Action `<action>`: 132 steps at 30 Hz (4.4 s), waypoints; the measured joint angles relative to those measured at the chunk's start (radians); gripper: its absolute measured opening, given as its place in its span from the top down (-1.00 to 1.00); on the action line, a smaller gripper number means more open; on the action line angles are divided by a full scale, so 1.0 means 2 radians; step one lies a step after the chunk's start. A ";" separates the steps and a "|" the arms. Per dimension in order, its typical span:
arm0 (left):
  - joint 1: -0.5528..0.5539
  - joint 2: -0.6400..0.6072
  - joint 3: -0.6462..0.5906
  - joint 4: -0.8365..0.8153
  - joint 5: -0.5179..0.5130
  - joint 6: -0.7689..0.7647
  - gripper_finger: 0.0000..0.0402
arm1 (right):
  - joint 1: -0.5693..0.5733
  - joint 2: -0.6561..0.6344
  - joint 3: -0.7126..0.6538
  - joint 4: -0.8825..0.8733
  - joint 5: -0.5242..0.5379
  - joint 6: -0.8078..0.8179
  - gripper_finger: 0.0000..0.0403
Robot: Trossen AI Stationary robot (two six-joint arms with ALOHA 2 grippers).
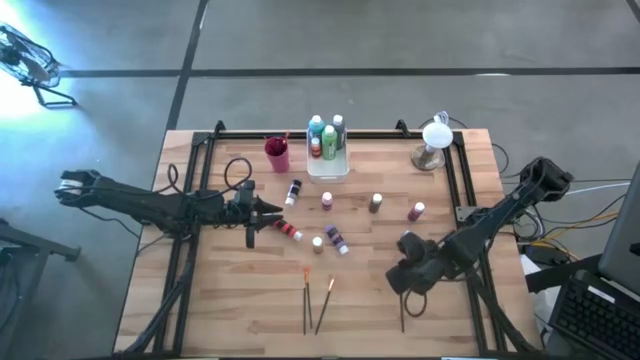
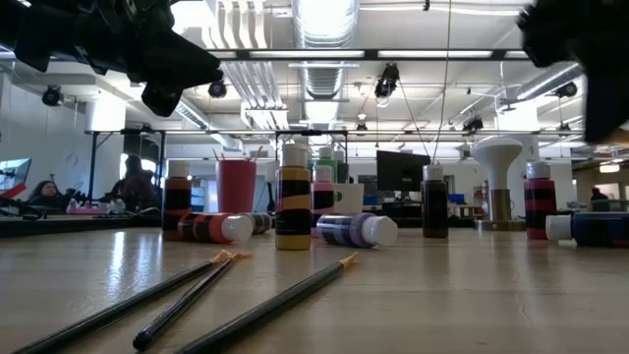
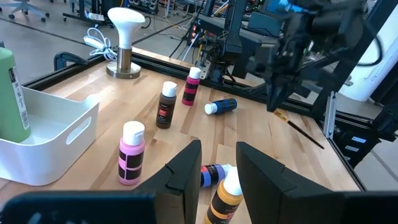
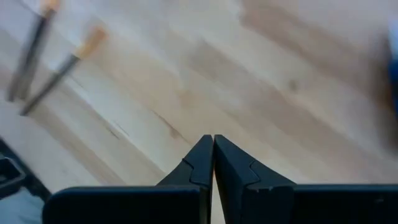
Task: Pick & Place Paint Supplies
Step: Put the gold paint brush into the pink cup
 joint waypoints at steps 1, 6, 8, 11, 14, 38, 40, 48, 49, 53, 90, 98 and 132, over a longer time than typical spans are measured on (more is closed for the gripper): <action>0.000 0.000 0.000 0.000 0.000 0.000 0.47 | -0.008 0.000 0.009 0.000 0.006 -0.020 0.96; 0.000 0.000 0.000 0.000 0.000 0.000 0.47 | -0.047 0.000 0.054 0.000 0.021 -0.121 0.96; 0.000 0.000 0.000 0.000 0.000 0.000 0.47 | -0.064 0.000 0.070 -0.002 0.022 -0.157 0.96; 0.000 0.000 0.000 0.000 0.000 0.000 0.47 | -0.089 0.000 0.092 -0.001 0.021 -0.212 0.96; 0.000 0.000 0.000 0.000 0.000 0.000 0.47 | -0.115 0.000 0.109 -0.001 0.020 -0.264 0.96; 0.000 0.102 0.001 0.175 0.002 0.000 0.47 | -0.191 0.038 0.137 0.319 0.035 -0.682 0.96; 0.000 0.122 0.013 0.185 0.014 0.000 0.47 | -0.195 0.048 0.137 0.347 0.036 -0.703 0.96; 0.000 0.187 0.092 0.182 0.056 0.040 0.37 | -0.199 0.091 0.151 0.367 0.036 -0.734 0.96; 0.000 0.194 0.102 0.177 0.059 0.045 0.32 | -0.199 0.094 0.155 0.369 0.036 -0.738 0.96; 0.000 0.216 0.131 0.135 0.069 0.047 0.13 | -0.198 0.099 0.162 0.369 0.035 -0.751 0.96; 0.002 0.252 0.177 0.137 0.130 0.058 0.02 | -0.198 0.092 0.162 0.384 0.035 -0.775 0.96; 0.003 0.268 0.192 0.136 0.129 0.071 0.27 | -0.198 0.093 0.162 0.382 0.035 -0.776 0.96; 0.012 0.114 0.188 -0.045 0.015 0.122 0.96 | -0.199 0.033 0.160 0.203 0.119 -0.705 0.36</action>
